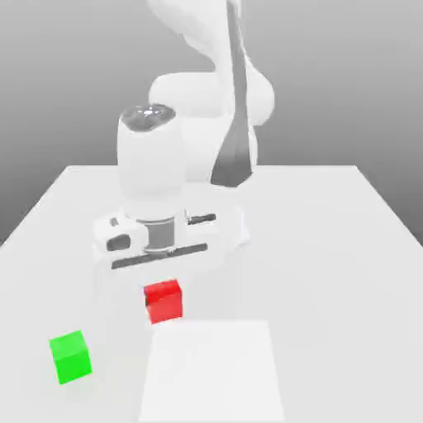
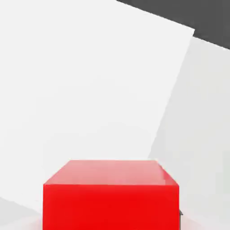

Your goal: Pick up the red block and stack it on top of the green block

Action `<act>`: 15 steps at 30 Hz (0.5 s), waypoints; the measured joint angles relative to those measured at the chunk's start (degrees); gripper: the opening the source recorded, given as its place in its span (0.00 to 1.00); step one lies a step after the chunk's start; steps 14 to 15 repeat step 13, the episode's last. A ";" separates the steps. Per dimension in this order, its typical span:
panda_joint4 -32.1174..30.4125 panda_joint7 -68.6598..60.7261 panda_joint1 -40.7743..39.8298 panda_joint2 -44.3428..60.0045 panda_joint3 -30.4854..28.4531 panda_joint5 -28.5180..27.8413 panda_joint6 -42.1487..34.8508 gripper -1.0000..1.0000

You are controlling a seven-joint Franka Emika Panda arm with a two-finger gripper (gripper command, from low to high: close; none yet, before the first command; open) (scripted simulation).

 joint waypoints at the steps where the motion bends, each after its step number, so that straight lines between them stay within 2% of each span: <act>1: 2.05 1.57 -1.87 0.83 -0.33 0.33 -1.24 0.00; 4: 8.07 6.28 -6.25 3.41 -2.78 1.12 -4.61 0.00; 9: 10.33 4.19 -7.92 12.46 -0.82 6.21 1.95 0.00; 10: 10.43 3.58 -8.32 13.97 -0.27 7.09 3.30 1.00; 15: 10.43 3.58 -8.32 13.97 -0.27 7.09 3.30 1.00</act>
